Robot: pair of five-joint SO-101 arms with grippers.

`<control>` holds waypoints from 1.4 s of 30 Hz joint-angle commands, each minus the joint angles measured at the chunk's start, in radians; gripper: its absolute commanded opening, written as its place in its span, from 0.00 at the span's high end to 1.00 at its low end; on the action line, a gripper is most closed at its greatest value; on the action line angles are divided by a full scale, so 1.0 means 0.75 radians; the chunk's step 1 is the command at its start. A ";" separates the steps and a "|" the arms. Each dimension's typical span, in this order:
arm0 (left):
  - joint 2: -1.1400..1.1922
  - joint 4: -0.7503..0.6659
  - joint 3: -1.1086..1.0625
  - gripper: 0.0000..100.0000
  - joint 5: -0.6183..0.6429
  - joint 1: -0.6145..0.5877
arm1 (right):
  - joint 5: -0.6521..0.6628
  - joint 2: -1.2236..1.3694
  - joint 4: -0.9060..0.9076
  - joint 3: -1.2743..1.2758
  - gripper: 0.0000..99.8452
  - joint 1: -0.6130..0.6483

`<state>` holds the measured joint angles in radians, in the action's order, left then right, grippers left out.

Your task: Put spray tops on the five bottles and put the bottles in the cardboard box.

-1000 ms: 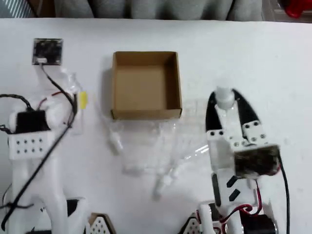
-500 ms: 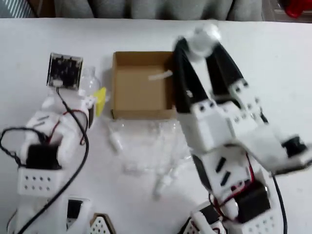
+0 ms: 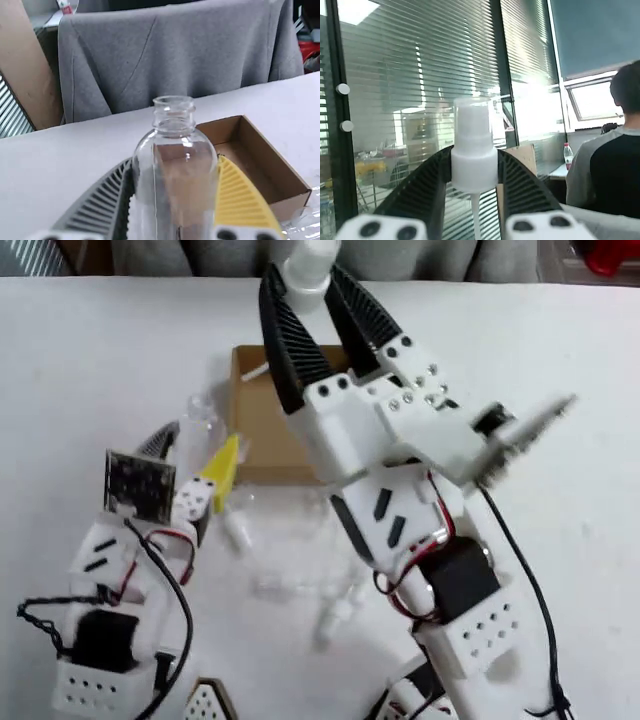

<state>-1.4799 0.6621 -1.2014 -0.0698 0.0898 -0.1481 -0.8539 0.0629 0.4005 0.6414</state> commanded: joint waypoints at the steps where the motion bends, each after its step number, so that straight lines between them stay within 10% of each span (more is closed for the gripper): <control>1: -0.159 -0.063 -0.053 0.97 0.016 0.040 | 0.006 -0.066 -0.017 -0.014 0.98 0.073; 42: -0.461 -0.061 -0.239 0.97 0.016 0.038 | 0.014 0.379 0.085 0.033 0.98 0.273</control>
<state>-1.8113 0.6452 -1.3871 -0.0698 0.1066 -0.1481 -0.5930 0.1243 0.4419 0.8362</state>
